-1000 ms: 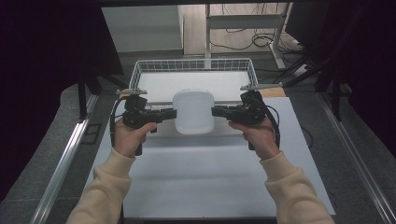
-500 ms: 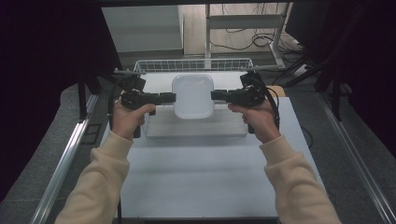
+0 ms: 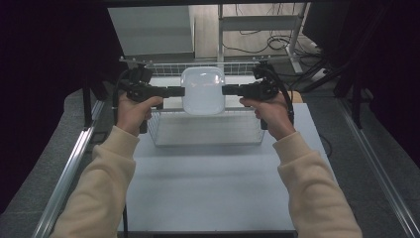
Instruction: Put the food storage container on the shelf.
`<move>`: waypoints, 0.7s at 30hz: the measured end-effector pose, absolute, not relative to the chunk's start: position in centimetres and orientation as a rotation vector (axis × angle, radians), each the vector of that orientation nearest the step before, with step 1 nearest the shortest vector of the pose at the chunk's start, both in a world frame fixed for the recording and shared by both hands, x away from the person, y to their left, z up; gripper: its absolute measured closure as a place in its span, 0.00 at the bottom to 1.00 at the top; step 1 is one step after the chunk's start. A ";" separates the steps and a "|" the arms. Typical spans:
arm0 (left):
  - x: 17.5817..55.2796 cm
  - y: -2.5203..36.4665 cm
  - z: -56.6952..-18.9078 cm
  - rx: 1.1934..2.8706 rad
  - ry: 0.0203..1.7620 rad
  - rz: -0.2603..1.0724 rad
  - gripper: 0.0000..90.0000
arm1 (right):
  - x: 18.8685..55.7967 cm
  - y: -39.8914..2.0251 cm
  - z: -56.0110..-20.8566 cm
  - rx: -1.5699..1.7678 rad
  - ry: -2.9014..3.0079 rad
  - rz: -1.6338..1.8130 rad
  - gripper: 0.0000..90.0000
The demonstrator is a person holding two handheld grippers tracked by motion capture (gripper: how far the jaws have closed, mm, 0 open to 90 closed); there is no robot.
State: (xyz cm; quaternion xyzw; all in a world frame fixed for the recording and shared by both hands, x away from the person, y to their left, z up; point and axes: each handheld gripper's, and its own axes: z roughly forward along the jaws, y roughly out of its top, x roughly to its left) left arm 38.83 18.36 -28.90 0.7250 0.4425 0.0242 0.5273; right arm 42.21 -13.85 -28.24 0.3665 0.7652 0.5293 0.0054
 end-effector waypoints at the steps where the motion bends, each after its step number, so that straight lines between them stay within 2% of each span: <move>1: 39.0 18.4 -28.8 1.735 1.058 0.057 0.88 | 42.4 -13.8 -28.2 1.148 2.396 1.656 0.88; 11: 40.7 18.6 -28.7 1.744 1.075 0.024 0.88 | 43.8 -13.7 -28.1 1.197 2.402 1.648 0.88; 21: 44.5 18.8 -29.5 1.680 1.146 -0.111 0.89 | 47.1 -13.8 -28.8 1.369 2.426 1.644 0.87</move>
